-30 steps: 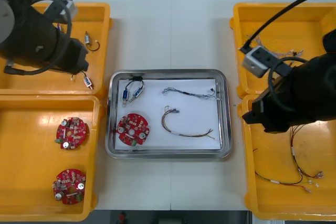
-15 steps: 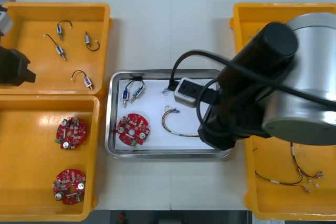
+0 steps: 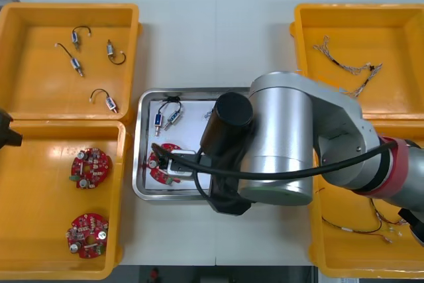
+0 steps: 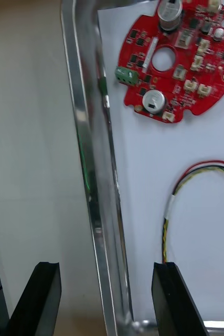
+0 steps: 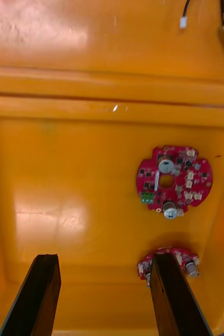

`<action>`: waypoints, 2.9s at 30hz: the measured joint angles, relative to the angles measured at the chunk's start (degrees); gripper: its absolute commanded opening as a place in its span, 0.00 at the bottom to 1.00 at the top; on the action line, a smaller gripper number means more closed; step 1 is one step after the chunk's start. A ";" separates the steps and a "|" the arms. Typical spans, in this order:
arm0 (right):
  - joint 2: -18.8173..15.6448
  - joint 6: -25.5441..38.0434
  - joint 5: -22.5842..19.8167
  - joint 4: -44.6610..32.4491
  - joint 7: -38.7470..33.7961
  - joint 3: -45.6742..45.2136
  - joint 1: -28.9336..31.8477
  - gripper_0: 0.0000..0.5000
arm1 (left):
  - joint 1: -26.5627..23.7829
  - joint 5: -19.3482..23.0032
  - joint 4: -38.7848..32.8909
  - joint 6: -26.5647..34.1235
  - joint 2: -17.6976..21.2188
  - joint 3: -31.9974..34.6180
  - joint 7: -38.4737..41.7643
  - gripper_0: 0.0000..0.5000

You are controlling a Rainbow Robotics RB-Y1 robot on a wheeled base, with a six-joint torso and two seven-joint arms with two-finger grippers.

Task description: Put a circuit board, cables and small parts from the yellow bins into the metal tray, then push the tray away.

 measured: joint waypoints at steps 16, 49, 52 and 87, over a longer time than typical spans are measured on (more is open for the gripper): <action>0.03 -8.16 7.56 3.33 0.00 14.67 -1.68 1.00 | 4.65 0.67 -3.21 -0.17 0.02 1.40 0.00 1.00; 3.49 -11.24 15.19 10.68 0.00 19.63 -1.73 1.00 | 4.69 0.67 -3.36 -0.60 0.02 1.40 0.00 1.00; 3.49 -11.51 15.37 10.72 0.00 19.63 -1.73 0.79 | 4.69 0.67 -3.36 -0.60 0.02 1.40 0.00 1.00; 3.57 -11.60 20.57 13.86 0.00 19.65 -7.66 0.00 | 4.70 0.67 -3.38 -0.61 0.02 1.40 0.00 1.00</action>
